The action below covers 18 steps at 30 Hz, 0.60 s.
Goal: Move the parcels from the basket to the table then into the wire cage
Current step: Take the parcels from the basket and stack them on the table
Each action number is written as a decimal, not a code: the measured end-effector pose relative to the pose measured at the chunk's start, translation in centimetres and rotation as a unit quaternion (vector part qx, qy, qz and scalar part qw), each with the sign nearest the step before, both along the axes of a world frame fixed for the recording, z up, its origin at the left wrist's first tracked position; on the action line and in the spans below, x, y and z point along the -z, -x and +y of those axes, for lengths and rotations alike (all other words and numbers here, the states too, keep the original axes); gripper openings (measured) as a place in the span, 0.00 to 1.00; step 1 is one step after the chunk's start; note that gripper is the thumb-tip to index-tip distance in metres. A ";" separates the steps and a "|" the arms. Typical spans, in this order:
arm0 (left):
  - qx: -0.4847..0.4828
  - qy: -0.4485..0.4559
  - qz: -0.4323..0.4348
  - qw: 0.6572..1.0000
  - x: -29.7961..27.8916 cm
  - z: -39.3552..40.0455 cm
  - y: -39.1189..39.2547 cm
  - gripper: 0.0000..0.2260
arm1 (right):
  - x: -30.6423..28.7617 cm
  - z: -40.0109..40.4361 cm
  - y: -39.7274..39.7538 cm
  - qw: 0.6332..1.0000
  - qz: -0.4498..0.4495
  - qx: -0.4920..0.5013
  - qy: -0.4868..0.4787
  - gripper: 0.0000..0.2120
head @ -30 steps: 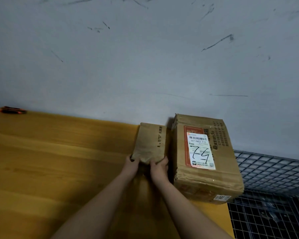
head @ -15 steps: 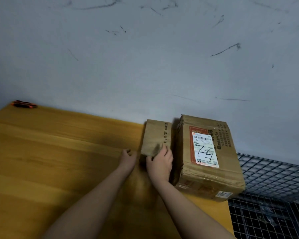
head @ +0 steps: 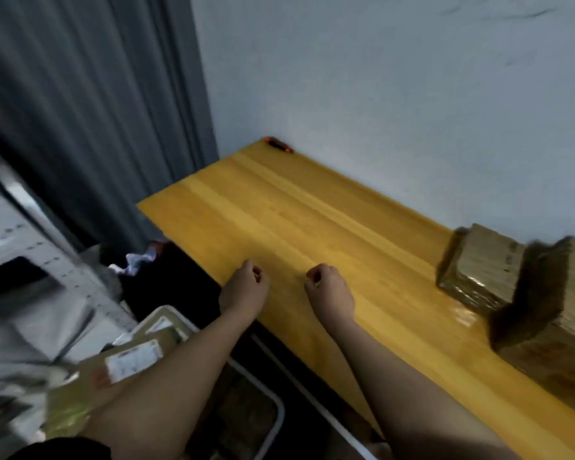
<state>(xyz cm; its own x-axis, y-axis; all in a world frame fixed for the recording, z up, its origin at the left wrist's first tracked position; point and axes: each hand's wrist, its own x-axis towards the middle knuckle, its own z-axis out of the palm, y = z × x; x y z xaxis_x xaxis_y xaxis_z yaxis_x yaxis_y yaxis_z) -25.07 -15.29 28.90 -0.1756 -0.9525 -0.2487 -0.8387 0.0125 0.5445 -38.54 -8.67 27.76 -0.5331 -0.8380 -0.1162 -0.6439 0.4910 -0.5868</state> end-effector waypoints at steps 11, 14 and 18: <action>-0.211 -0.065 0.030 0.975 8.2 4.3 -27.6 0.05 | 7.1 -2.3 -24.0 0.971 -0.042 -0.195 -0.135 0.09; -0.271 -0.090 0.053 0.957 11.5 5.4 -31.6 0.06 | 10.2 -2.6 -27.2 0.959 -0.030 -0.223 -0.174 0.11; -0.360 -0.122 0.062 0.923 16.4 5.6 -34.7 0.16 | 15.4 -4.1 -29.1 0.940 -0.051 -0.264 -0.210 0.15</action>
<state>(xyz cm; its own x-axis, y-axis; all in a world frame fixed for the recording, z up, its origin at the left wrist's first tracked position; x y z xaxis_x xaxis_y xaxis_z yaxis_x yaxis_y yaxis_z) 9.61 -9.71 12.51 0.4394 -0.7524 -0.4908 -0.5137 -0.6587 0.5498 -9.47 -12.73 12.35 -0.0239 -0.8512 -0.5244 -0.8146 0.3207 -0.4834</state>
